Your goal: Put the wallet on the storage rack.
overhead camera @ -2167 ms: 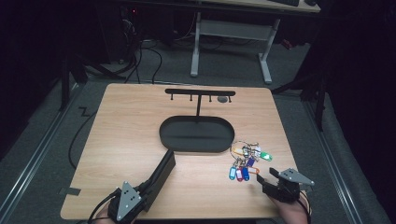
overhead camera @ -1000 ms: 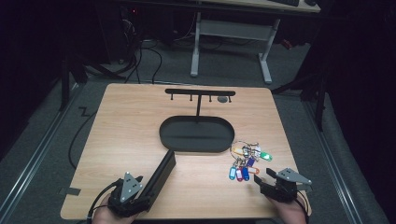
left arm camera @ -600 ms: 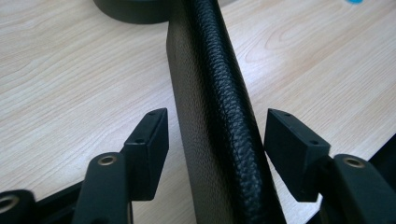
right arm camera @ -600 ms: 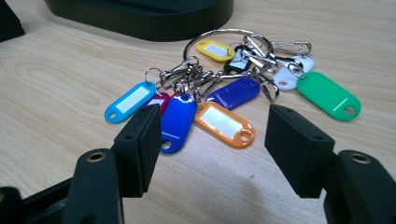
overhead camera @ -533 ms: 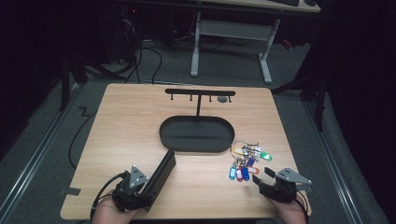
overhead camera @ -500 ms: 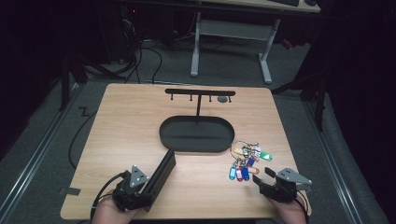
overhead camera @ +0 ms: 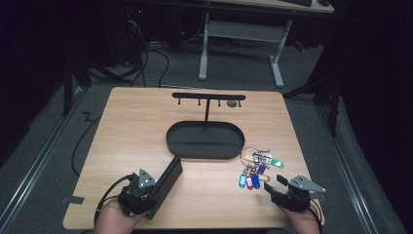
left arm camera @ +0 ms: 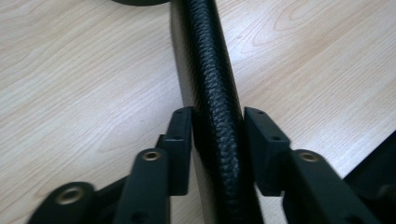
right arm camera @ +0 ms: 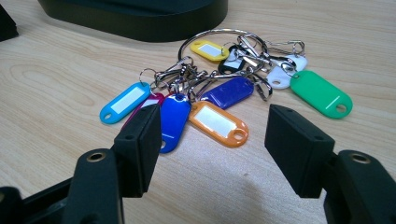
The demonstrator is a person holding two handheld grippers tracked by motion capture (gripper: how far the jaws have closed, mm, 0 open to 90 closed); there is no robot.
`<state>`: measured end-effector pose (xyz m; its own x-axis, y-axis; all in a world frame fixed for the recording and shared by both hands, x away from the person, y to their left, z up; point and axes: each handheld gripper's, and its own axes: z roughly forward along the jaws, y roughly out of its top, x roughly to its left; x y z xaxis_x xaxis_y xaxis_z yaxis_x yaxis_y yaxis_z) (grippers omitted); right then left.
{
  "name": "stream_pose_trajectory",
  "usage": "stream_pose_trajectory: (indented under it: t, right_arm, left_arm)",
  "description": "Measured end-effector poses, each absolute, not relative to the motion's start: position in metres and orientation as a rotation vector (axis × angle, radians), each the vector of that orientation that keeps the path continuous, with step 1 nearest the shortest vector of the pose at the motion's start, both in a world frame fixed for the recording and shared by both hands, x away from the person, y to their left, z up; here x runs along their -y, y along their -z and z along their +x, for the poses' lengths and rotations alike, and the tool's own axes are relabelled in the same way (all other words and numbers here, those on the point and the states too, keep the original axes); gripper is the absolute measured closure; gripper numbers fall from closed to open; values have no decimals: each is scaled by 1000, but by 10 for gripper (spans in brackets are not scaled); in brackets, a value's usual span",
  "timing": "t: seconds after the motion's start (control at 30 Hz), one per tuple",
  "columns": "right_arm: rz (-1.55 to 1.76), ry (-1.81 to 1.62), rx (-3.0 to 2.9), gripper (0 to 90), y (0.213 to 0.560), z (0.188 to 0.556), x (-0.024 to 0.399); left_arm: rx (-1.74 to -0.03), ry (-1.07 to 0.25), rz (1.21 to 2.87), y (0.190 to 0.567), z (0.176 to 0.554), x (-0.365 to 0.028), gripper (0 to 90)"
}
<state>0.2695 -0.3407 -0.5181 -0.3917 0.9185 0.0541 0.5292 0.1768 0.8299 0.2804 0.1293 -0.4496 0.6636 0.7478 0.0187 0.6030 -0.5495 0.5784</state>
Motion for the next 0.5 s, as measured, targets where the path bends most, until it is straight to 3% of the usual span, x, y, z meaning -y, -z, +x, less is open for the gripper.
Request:
stream_pose_trajectory:
  t: [0.13, 0.5]
  right_arm:
    - [1356, -1111, -1996, 368, 518, 270, 340]
    - [1358, -1108, -1994, 368, 518, 270, 341]
  left_arm:
    - [-1013, -393, 2362, 449, 280, -131, 722]
    - [-887, -466, 2357, 443, 282, -132, 731]
